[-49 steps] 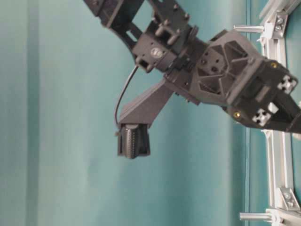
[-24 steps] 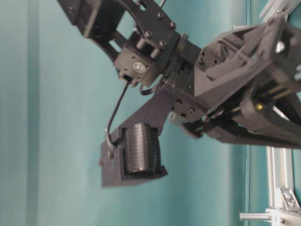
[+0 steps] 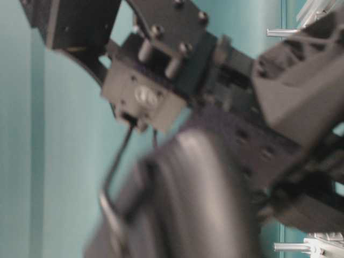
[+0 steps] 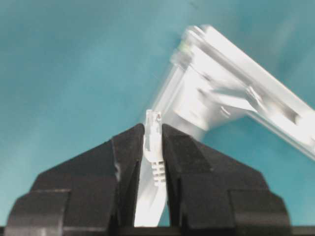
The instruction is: Move the cable alternately left and right between 8 pins so it hooks onto each one.
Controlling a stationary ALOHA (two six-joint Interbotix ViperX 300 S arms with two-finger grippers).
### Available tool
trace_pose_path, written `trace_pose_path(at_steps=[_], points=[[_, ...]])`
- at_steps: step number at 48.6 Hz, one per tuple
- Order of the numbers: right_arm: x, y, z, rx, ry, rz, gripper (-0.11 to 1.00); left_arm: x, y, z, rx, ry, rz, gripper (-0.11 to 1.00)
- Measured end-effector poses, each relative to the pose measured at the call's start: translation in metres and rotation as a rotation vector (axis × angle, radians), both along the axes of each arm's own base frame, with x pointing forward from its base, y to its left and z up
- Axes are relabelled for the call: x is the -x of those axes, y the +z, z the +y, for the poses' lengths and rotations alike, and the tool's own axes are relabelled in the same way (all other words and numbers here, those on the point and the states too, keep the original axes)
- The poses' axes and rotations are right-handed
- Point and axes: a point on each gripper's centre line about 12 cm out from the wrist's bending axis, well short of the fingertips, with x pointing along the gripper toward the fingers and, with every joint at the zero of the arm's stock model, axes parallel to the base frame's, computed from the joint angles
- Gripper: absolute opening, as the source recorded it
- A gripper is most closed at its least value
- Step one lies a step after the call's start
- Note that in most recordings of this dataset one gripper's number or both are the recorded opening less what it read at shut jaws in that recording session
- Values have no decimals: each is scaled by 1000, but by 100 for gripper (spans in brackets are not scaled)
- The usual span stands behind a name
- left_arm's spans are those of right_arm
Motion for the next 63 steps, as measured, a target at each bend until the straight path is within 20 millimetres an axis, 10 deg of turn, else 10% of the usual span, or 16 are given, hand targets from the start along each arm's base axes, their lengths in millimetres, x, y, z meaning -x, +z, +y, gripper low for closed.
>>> trace_pose_path(at_steps=[21, 63], points=[[-58, 1, 45, -261, -227, 25, 14, 0, 0, -6, 0, -41, 0, 72], [-124, 13, -46, -641, -1104, -133, 14, 1, -2, -11, 17, -65, 5, 72]])
